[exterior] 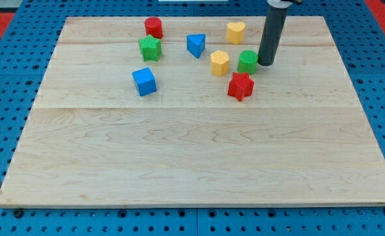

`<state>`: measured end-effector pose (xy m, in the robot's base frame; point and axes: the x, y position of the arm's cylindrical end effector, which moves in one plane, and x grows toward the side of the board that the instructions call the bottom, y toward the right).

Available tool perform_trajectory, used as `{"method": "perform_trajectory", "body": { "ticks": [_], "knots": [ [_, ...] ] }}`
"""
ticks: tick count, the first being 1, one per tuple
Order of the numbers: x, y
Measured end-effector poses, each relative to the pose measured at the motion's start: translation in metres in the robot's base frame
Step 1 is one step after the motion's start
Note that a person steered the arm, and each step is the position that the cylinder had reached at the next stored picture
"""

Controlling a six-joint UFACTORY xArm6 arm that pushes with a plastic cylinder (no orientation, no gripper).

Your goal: Push the yellow hexagon slightly up

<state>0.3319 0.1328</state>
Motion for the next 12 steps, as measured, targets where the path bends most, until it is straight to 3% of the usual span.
{"method": "perform_trajectory", "body": {
  "ticks": [1,3,4,5,7,8,9,10,12],
  "knots": [
    [0.017,0.019],
    [-0.010,-0.053],
    [-0.008,-0.035],
    [-0.009,0.023],
    [0.098,0.062],
    [0.168,0.035],
    [0.170,-0.056],
    [0.141,-0.091],
    [0.060,-0.108]
  ]
}}
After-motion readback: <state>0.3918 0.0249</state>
